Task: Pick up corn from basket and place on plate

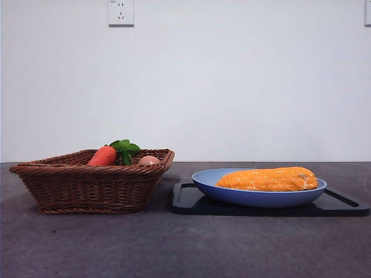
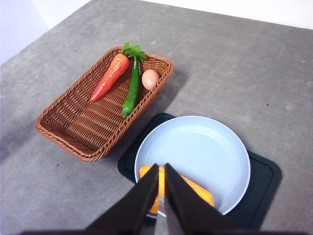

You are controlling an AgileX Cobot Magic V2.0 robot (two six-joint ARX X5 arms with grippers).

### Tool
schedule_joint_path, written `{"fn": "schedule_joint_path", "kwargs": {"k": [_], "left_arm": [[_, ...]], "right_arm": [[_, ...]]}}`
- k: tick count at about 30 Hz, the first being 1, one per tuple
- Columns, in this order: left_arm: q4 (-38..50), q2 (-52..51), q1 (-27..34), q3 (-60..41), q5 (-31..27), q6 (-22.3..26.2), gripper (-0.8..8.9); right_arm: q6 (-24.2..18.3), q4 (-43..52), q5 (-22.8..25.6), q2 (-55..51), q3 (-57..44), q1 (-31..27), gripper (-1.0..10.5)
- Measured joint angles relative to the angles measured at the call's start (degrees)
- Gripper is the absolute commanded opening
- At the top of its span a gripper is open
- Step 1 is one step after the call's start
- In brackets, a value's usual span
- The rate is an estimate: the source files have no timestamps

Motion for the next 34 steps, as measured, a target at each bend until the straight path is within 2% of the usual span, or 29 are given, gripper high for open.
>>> {"fn": "schedule_joint_path", "kwargs": {"k": [25,29,34], "left_arm": [[0.00,0.00,0.00,0.00,0.00,-0.09,0.06],[0.00,0.00,0.00,0.00,0.00,-0.09,0.06],[0.00,0.00,0.00,0.00,0.00,-0.09,0.06]], "right_arm": [[-0.28,0.00,0.02,-0.04,0.00,-0.02,0.0],[-2.25,0.22,2.60,-1.90,-0.02,-1.99,0.0],[-3.69,8.90,4.04,-9.27,-5.51,-6.56,0.0]]}}
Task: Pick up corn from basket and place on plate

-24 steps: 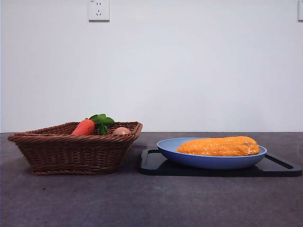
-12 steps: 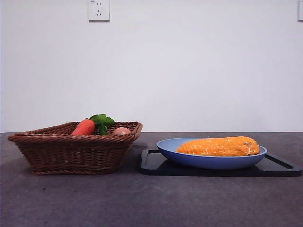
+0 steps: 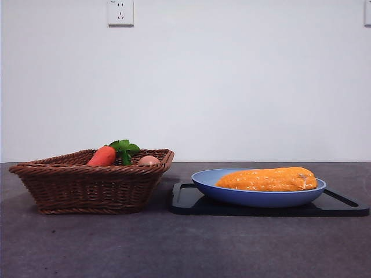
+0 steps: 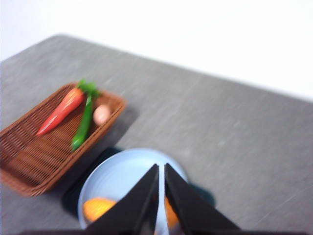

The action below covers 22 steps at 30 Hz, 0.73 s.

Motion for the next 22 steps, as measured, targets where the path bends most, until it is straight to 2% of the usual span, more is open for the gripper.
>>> {"fn": "schedule_joint_path", "kwargs": {"k": [7,14,22], "left_arm": [[0.00,0.00,0.00,0.00,0.00,0.00,0.06],[0.00,0.00,0.00,0.00,0.00,0.00,0.06],[0.00,0.00,0.00,0.00,0.00,0.00,0.06]], "right_arm": [[-0.09,14.47,0.74,-13.66,-20.61,-4.72,0.0],[0.24,31.17,5.49,-26.71,-40.89,-5.33,0.0],[3.65,34.97,14.95,-34.47,-50.99,-5.33,0.0]]}}
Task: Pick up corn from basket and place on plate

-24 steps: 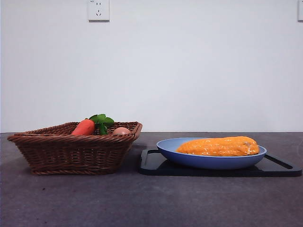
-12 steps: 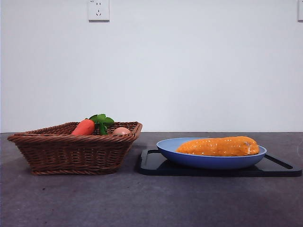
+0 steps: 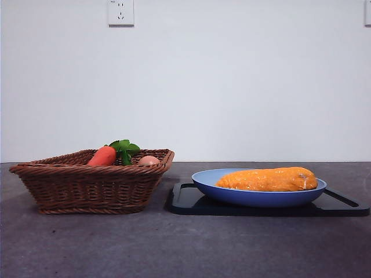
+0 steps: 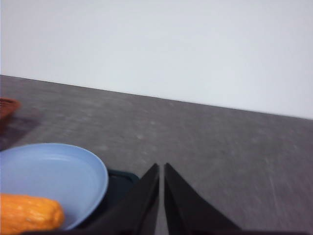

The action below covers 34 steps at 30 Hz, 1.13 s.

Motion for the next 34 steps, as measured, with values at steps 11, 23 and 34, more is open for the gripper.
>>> {"fn": "schedule_joint_path", "kwargs": {"k": [11,23,34], "left_arm": [[0.00,0.00,0.00,0.00,0.00,-0.02,0.06],[0.00,0.00,0.00,0.00,-0.02,0.00,0.06],[0.00,0.00,0.00,0.00,-0.02,-0.02,0.06]], "right_arm": [[2.23,-1.99,2.19,-4.87,-5.27,0.00,0.0],[3.02,-10.91,2.19,-7.52,-5.25,0.00,0.0],[3.69,-10.80,2.19,-7.52,-5.25,0.00,0.0]]}}
